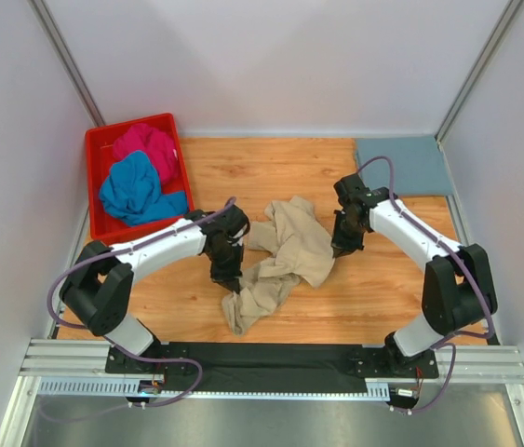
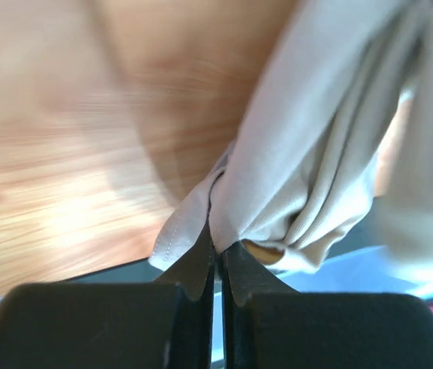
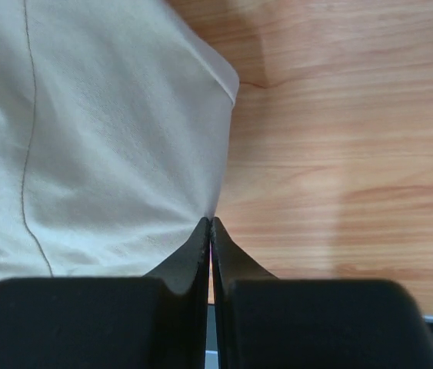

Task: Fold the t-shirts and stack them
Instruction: Flatten the tshirt out

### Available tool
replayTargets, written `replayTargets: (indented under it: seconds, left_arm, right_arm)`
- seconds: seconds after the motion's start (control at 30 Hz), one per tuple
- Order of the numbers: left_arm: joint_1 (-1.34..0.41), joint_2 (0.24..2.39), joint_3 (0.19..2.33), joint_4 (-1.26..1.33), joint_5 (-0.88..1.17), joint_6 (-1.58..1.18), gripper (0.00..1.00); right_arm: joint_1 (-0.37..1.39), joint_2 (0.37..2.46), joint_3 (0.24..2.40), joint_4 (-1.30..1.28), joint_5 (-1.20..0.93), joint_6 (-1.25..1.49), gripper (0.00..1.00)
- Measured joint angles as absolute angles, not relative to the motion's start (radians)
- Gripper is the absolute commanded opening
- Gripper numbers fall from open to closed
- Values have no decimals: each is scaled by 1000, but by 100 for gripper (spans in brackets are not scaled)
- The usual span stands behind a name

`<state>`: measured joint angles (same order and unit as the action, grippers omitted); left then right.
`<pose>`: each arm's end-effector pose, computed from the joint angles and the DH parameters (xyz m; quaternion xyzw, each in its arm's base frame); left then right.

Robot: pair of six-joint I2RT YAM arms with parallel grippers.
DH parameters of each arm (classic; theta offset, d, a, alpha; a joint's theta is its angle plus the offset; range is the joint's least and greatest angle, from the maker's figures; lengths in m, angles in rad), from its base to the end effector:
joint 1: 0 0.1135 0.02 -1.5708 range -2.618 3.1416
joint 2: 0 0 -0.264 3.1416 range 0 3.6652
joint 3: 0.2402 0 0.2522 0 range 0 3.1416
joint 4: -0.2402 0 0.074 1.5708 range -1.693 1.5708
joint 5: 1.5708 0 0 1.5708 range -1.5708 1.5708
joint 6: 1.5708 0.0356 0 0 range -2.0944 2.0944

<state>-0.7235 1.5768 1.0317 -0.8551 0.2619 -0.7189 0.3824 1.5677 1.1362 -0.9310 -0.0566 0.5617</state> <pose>0.2042 -0.1926 0.1950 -0.0134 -0.9878 0.1535 0.0225 0.2678 0.1099 0.2224 0.0861 0.9905 0.0723 0.0798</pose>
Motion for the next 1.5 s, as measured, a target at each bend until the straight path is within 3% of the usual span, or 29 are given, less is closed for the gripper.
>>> replayTargets:
  seconds: [0.63,1.5]
  left_arm:
    - [-521,1575,1041,-1029,35,-619,0]
    - [-474,1599,1140,-1081,23,-592,2]
  right_arm:
    - [370,1417,1093,-1173,115,553,0]
    - [369,1294,1004,-1277,138,609,2]
